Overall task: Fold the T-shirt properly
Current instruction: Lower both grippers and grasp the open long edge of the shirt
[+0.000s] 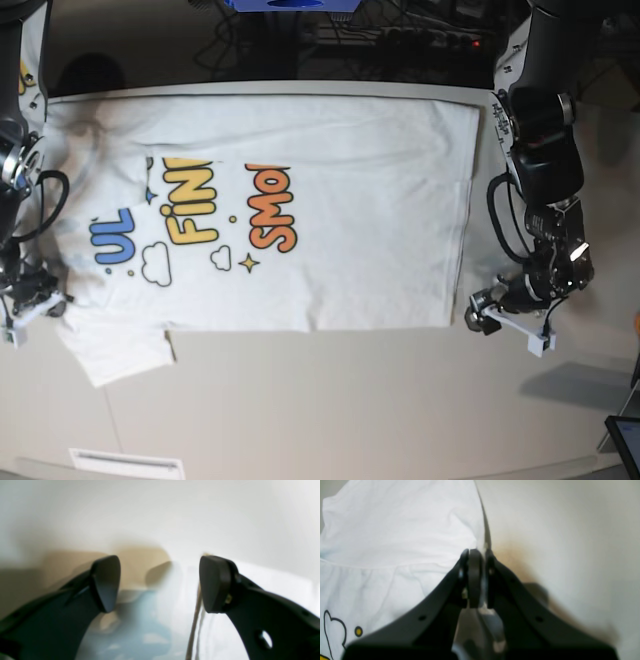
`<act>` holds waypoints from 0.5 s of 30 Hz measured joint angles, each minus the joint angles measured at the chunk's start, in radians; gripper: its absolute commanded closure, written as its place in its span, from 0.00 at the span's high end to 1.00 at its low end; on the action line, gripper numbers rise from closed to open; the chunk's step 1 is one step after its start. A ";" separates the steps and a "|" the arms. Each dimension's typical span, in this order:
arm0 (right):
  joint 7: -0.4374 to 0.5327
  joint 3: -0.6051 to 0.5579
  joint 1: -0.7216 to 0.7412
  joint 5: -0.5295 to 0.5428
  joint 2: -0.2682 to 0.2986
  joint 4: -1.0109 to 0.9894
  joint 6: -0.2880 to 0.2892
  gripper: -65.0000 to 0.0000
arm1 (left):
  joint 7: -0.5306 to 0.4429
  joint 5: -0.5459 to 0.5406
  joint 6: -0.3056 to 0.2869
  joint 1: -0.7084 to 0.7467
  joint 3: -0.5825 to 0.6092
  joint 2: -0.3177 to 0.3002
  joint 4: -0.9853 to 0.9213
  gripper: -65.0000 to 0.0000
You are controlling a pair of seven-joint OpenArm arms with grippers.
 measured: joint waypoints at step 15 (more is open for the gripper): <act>-0.001 0.000 0.000 0.000 0.003 0.000 0.000 0.02 | -0.014 0.024 0.000 -0.013 0.031 0.075 0.003 0.74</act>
